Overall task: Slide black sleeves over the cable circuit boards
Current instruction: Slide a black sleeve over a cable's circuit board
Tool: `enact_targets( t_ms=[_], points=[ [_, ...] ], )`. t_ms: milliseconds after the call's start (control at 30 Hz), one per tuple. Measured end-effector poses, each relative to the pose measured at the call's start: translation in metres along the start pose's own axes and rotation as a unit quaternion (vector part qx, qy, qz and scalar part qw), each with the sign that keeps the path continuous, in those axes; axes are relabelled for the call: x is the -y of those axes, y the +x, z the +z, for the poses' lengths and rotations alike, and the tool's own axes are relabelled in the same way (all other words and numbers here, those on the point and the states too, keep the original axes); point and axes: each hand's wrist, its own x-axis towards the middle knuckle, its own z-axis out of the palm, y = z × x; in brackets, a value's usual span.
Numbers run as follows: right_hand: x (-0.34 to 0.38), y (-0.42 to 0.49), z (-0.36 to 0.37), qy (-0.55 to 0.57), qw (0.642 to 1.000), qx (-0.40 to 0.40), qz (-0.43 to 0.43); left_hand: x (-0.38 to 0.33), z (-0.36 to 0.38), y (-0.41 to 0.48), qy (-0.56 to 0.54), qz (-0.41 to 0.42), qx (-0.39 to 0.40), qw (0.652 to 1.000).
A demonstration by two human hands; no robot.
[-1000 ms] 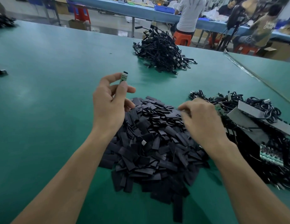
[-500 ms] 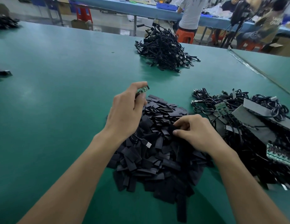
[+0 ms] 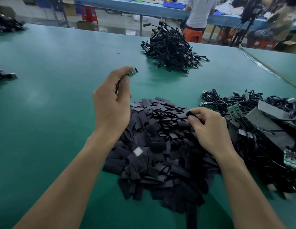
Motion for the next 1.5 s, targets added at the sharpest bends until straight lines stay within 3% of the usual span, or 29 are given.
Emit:
enact_targets(
  t_ms=[100,167,267,467,567,667,733,1067,1200,1333,1500],
  points=[
    [-0.003,0.0,0.0,0.056,0.998,0.01,0.022,-0.007,-0.003,0.009,0.017,-0.066,0.166,0.984],
    [-0.002,-0.001,0.002,0.091,0.995,0.014,0.032,-0.008,0.004,0.001,0.043,-0.084,0.313,0.945],
    [-0.002,-0.004,0.006,0.074,0.997,0.022,0.004,0.002,0.016,-0.018,0.063,-0.106,0.395,0.91],
    [-0.006,-0.01,0.002,0.038,0.993,0.11,-0.009,0.03,0.025,-0.044,0.036,-0.146,0.296,0.943],
    [-0.009,-0.008,0.005,-0.025,0.998,0.055,-0.027,0.028,0.022,-0.048,-0.001,-0.149,0.264,0.953],
    [-0.013,-0.007,0.007,-0.143,0.986,0.079,-0.031,0.026,0.02,-0.051,-0.021,-0.153,0.256,0.954],
    [-0.014,-0.007,0.009,-0.159,0.983,0.083,-0.032,0.028,0.02,-0.051,-0.026,-0.159,0.252,0.954],
    [-0.004,-0.016,0.004,0.014,0.998,-0.016,-0.066,0.02,0.021,-0.052,-0.085,-0.129,0.238,0.959],
    [0.006,-0.02,0.007,0.134,0.989,0.044,-0.047,0.02,0.025,-0.059,-0.077,-0.149,0.258,0.951],
    [0.008,-0.023,0.018,0.151,0.984,0.088,-0.045,0.02,0.025,-0.06,-0.098,-0.171,0.262,0.945],
    [0.014,-0.024,0.025,0.171,0.98,0.076,-0.071,0.018,0.024,-0.059,-0.13,-0.173,0.275,0.937]
  ],
)
